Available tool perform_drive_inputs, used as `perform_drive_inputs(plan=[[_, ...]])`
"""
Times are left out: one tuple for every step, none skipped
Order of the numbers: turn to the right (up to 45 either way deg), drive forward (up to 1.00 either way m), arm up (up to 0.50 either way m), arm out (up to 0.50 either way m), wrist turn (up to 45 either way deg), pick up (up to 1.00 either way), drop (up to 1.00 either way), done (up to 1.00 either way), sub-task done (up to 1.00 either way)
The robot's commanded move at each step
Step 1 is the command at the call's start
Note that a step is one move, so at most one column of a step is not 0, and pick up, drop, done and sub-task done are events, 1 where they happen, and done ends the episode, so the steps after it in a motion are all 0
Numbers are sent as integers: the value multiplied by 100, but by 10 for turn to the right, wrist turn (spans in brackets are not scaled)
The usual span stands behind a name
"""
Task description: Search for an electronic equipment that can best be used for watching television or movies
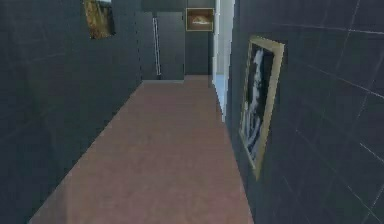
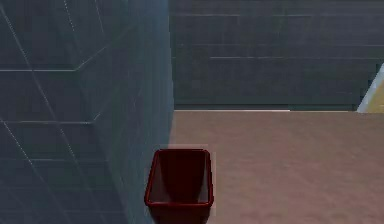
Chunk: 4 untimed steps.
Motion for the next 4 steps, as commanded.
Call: perform_drive_inputs(plan=[[0, 100, 0, 0, 0, 0, 0, 0, 0], [30, 0, 0, 0, 0, 0, 0, 0, 0], [0, 100, 0, 0, 0, 0, 0, 0, 0], [0, 100, 0, 0, 0, 0, 0, 0, 0]])
